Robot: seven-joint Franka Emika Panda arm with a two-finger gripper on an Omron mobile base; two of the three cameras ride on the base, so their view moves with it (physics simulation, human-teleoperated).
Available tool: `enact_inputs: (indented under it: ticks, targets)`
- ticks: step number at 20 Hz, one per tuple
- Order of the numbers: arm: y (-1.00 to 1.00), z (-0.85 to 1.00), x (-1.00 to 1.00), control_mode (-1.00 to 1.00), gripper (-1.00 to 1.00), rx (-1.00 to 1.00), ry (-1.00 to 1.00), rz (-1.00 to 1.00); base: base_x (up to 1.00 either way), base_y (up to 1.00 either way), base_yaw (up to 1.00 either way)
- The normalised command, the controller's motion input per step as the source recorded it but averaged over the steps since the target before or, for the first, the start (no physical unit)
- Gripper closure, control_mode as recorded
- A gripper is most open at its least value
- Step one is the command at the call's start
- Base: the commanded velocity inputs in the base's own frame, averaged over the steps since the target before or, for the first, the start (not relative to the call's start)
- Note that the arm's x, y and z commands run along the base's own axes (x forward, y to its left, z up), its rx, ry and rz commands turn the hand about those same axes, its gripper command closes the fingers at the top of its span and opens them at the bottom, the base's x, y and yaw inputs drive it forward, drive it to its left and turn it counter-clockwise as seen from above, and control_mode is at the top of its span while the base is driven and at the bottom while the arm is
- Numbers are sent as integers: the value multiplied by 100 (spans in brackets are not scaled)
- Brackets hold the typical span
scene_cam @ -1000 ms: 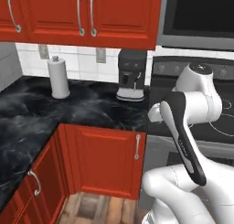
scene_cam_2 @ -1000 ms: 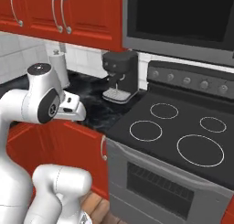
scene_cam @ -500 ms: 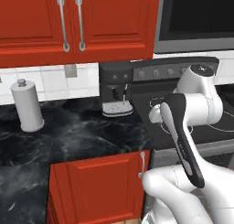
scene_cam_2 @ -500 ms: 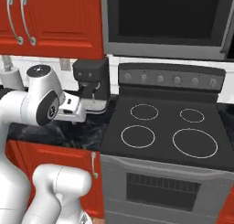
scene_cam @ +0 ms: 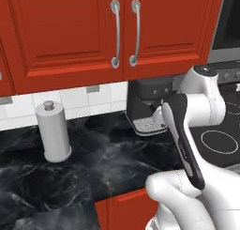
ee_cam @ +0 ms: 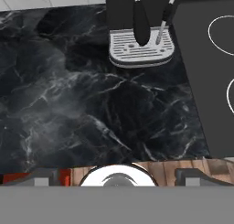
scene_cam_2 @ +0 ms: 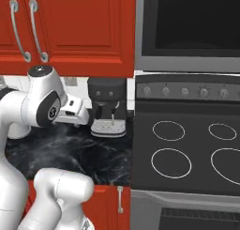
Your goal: Navigate to the coffee machine.
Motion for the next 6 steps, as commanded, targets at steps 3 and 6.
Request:
enact_inputs:
  ticks: [3,6]
  targets:
    - [0,0,0,100,-100,0,0,0,100,-60,1]
    - [0,0,0,100,-100,0,0,0,100,-100,21]
